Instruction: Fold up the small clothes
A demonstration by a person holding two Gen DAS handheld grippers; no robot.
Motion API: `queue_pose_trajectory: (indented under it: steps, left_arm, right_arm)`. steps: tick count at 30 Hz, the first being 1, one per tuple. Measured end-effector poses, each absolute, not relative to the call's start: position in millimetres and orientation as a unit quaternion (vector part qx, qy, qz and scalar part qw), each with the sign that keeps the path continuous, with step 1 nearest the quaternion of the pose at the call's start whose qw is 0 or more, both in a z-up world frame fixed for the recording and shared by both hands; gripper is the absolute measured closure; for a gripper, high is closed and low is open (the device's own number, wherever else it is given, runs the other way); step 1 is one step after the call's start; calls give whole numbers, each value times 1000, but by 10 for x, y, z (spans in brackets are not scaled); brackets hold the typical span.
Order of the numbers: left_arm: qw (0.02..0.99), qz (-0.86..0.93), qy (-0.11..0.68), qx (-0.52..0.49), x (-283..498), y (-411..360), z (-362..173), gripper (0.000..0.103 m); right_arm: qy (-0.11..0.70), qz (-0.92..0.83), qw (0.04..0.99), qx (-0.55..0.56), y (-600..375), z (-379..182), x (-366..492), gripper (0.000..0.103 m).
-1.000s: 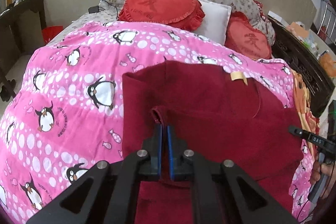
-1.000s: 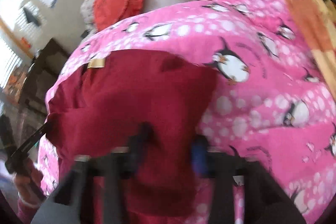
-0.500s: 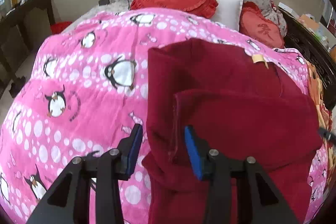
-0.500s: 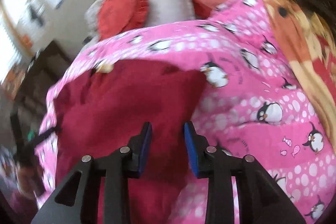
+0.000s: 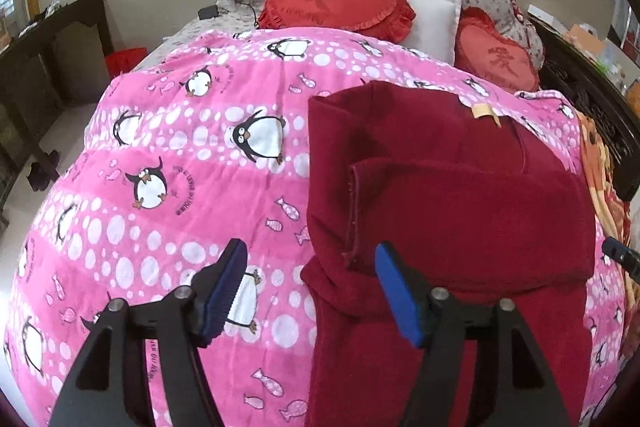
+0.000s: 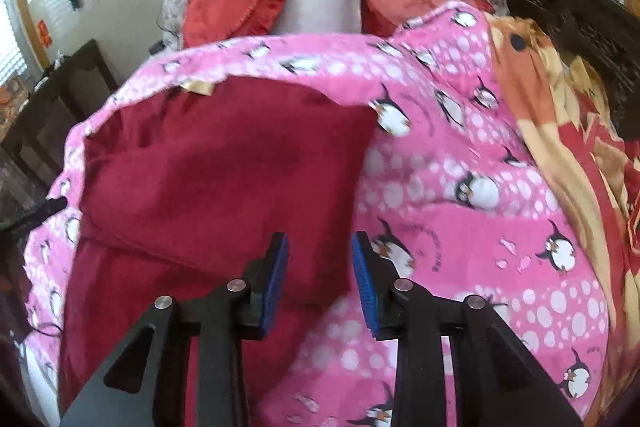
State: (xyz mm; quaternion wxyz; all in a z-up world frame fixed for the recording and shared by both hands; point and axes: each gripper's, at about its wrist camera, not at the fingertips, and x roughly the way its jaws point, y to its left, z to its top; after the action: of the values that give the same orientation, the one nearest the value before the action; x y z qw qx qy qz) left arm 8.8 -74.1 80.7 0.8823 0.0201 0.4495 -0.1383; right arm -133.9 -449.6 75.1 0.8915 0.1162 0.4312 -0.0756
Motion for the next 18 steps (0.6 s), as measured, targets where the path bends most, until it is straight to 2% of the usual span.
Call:
queue_pose_trajectory:
  steps: [12, 18]
  left_arm:
    - [869, -127, 475, 54, 322, -1124, 378, 32]
    - [869, -123, 477, 53, 307, -1094, 398, 30]
  right_arm:
    - [465, -79, 878, 82, -4329, 404, -994, 95]
    - [465, -89, 878, 73, -4297, 501, -1013, 95]
